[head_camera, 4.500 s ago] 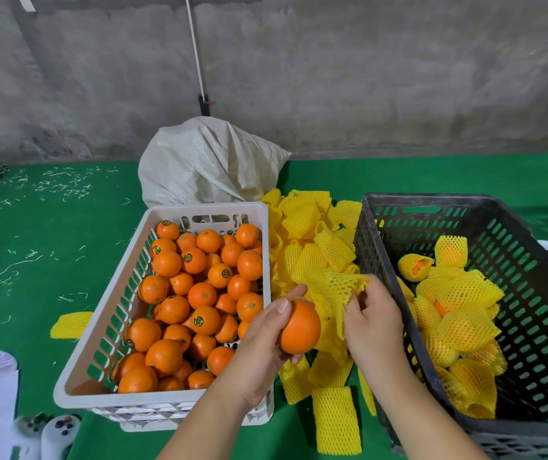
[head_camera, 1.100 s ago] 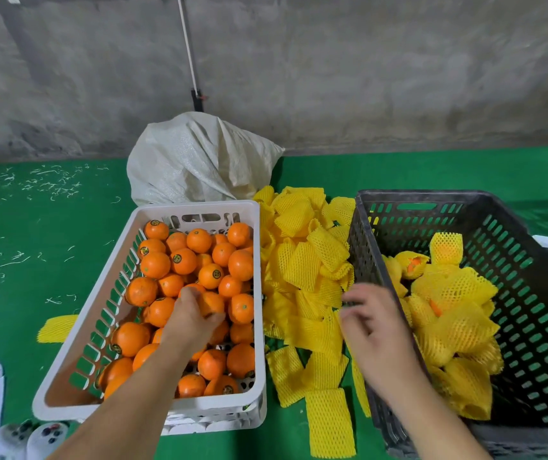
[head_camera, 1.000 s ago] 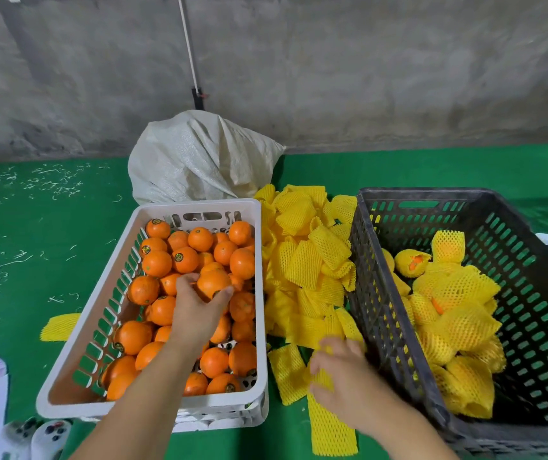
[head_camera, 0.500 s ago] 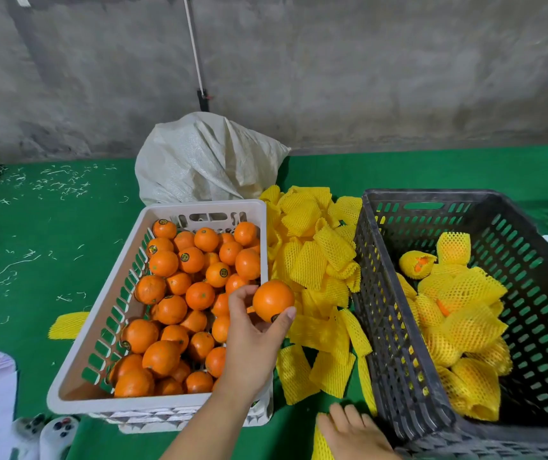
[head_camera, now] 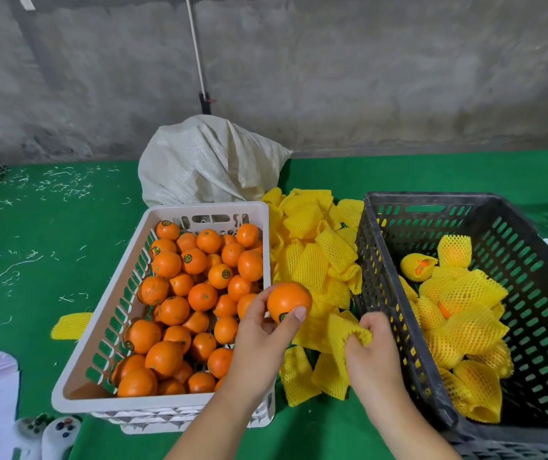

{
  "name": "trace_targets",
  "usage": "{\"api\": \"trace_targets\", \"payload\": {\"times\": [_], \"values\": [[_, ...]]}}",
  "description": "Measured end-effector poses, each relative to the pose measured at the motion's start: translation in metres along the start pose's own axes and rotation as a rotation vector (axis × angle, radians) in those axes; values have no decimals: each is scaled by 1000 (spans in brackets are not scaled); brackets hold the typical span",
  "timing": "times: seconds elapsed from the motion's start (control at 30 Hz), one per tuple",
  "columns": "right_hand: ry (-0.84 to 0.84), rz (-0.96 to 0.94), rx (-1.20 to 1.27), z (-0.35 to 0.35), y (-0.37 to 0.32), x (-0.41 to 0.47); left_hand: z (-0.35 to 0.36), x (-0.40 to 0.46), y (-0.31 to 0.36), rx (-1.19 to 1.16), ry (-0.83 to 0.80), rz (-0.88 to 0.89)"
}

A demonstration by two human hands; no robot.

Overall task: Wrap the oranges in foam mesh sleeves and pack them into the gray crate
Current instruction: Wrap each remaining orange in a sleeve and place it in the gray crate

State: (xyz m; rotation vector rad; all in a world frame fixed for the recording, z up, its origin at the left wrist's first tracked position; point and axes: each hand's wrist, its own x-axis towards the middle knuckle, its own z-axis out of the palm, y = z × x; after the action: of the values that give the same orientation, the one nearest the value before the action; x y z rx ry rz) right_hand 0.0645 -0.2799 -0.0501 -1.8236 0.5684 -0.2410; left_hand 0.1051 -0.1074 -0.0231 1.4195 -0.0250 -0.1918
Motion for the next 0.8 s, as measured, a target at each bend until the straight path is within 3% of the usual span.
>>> {"api": "trace_targets", "payload": {"times": [0.13,0.3,0.47,0.63,0.8], "values": [[163,-113,200,-4,-36,7,3,-2,6,-32,-76,-72],[203,-211,134,3,-59,3,4,-9,15,-74,-298,-140],[51,-151,101,6,-59,2,-3,-15,24,-171,-459,-166],[-55,-81,155,9,-53,7,-6,-15,29,-113,-631,-152],[-130,-85,128,6,-52,10,-6,-10,22,-54,-532,-112]]}}
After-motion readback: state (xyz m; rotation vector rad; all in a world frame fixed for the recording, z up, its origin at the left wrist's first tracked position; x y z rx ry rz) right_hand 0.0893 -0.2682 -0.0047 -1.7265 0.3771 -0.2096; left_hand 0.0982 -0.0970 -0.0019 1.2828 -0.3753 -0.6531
